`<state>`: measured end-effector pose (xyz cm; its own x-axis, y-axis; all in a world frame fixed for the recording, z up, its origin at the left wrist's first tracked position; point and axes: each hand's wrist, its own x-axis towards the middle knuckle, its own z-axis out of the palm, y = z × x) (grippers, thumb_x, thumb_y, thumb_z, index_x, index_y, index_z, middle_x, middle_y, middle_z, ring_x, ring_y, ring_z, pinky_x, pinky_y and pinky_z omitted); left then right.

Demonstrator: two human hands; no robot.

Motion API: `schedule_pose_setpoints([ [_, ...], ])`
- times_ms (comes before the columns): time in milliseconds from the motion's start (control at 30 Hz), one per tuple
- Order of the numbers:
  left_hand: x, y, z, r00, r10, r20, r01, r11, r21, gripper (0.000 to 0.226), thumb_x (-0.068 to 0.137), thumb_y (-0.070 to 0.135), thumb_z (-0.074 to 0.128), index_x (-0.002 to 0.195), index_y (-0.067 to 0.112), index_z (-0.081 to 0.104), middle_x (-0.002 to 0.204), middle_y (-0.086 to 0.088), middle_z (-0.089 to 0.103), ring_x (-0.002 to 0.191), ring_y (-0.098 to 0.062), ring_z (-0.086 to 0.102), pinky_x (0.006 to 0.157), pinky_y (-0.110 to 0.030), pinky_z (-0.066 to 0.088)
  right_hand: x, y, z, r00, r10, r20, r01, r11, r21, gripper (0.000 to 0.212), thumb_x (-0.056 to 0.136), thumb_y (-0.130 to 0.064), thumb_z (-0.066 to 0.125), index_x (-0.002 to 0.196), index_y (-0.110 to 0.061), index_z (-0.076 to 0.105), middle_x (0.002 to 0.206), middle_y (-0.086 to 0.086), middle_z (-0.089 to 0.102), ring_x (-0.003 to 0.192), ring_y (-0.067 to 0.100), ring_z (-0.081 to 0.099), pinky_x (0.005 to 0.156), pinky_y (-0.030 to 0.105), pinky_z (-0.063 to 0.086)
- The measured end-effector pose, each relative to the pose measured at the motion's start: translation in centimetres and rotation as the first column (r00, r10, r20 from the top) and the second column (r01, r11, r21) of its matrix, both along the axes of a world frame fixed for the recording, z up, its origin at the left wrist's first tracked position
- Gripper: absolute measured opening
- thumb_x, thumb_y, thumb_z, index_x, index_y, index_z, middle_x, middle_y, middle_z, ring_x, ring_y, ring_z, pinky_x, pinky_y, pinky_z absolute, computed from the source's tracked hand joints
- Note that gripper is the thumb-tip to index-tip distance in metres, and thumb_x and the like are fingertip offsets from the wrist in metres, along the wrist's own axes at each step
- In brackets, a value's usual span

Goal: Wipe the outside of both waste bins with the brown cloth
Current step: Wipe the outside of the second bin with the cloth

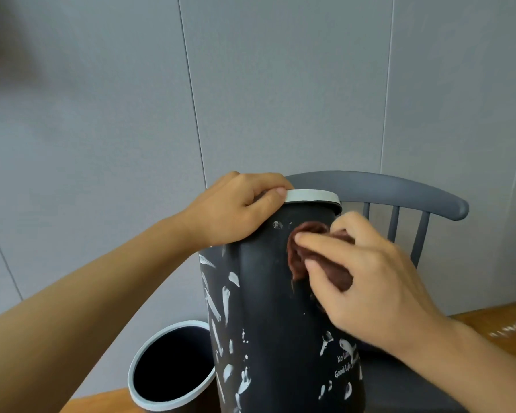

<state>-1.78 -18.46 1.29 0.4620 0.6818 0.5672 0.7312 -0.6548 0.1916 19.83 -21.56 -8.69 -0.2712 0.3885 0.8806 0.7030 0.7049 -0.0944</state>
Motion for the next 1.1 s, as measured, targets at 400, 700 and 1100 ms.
schedule_pose_setpoints([
  [400, 0.3, 0.3, 0.2, 1.0, -0.001, -0.02, 0.001, 1.0, 0.011, 0.028, 0.103, 0.035, 0.038, 0.103, 0.031, 0.067, 0.072, 0.003, 0.062, 0.068, -0.018, 0.058, 0.067, -0.041, 0.05, -0.3, 0.8, 2.2, 1.0, -0.014, 0.022, 0.013, 0.999, 0.035, 0.033, 0.094, -0.037, 0.058, 0.122, -0.03, 0.075, 0.101, -0.003, 0.055, 0.081, 0.018, 0.061, 0.057, 0.033, 0.056],
  [700, 0.6, 0.0, 0.3, 1.0, -0.009, -0.029, 0.008, 1.0, -0.015, 0.028, 0.102, 0.035, 0.039, 0.102, 0.031, 0.066, 0.073, 0.004, 0.065, 0.071, -0.017, 0.06, 0.071, -0.04, 0.05, -0.6, 0.2, 3.6, 0.977, -0.007, 0.214, 0.0, 1.0, 0.031, 0.031, 0.093, -0.039, 0.053, 0.116, -0.036, 0.073, 0.095, -0.003, 0.05, 0.074, 0.019, 0.056, 0.051, 0.031, 0.048],
  [1100, 1.0, 0.0, 0.4, 0.999, -0.011, -0.036, 0.01, 0.999, -0.045, 0.029, 0.101, 0.037, 0.037, 0.102, 0.032, 0.066, 0.074, 0.003, 0.066, 0.073, -0.018, 0.061, 0.073, -0.046, 0.05, -0.3, 0.3, 3.9, 0.974, -0.012, 0.226, 0.014, 1.0, -0.009, 0.035, 0.094, -0.04, 0.05, 0.124, -0.038, 0.069, 0.097, -0.003, 0.049, 0.074, 0.017, 0.053, 0.052, 0.029, 0.044],
])
